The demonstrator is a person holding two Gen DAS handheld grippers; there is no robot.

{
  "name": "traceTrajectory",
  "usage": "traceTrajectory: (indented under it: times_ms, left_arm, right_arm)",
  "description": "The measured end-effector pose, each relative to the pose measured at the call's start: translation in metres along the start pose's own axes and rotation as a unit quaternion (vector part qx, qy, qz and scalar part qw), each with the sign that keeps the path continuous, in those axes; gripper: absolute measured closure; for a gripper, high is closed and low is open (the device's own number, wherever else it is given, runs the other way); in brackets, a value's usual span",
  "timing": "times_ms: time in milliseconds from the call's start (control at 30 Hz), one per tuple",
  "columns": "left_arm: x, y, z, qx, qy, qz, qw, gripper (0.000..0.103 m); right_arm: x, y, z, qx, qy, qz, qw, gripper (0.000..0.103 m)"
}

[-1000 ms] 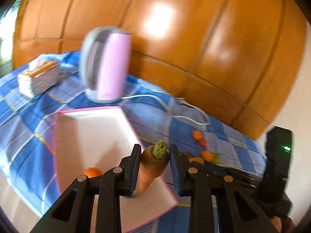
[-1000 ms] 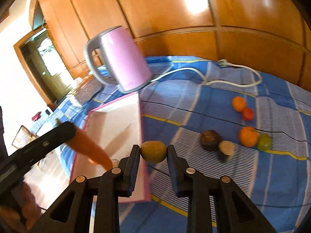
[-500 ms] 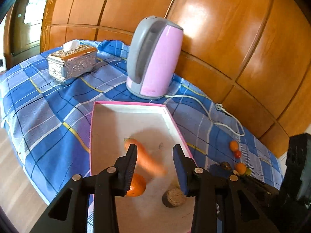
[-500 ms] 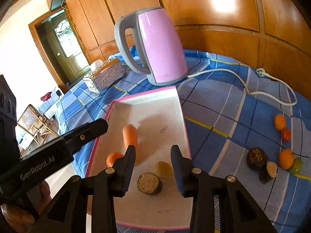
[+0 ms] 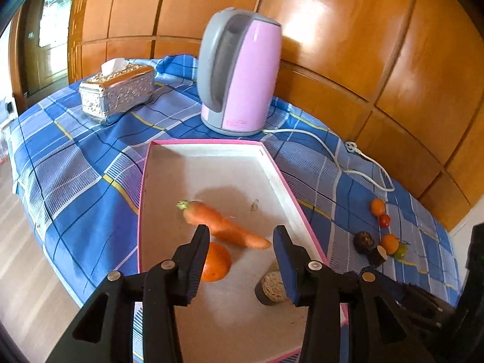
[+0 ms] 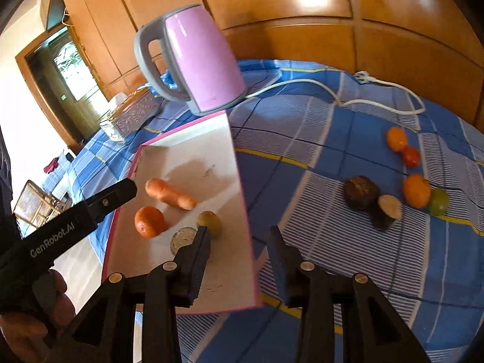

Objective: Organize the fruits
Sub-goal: 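Carry the carrot and potato into the tray and open both tools, then grasp the second eggplant slice with the right tool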

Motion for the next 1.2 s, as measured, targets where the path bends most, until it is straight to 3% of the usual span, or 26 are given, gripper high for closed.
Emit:
traceTrajectory:
  times_ms: [367,767,1200]
  left_arm:
    - [-0.023,0.025,-0.006,-0.009,-0.009,0.043,0.999,0.059]
    - [-0.047,0.053,-0.004,-0.021,-0.024,0.09,0.9954,0.057]
    - [-0.075,0.086,0.005,-0.048,-0.051,0.147,0.9866,0.057]
  right_arm:
    - [-0.012,0.019,-0.021,-0.045,0.013,0.014,0.999,0.064]
    - [-0.034,0.063,-0.038,-0.085,0.016,0.068,0.994,0.064]
    - [-0.068,0.113,-0.047,-0.123,0.001,0.133,0.983,0.064]
Point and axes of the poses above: each gripper's, at about its wrist camera, not at the fingertips, and z roughly the way its jaws point, y to its right, x to its top, the point moved 6 cm from there along z, roughly the way its jaws point, and after that the axes turned 14 degrees about -z, right-handed, at the moved point
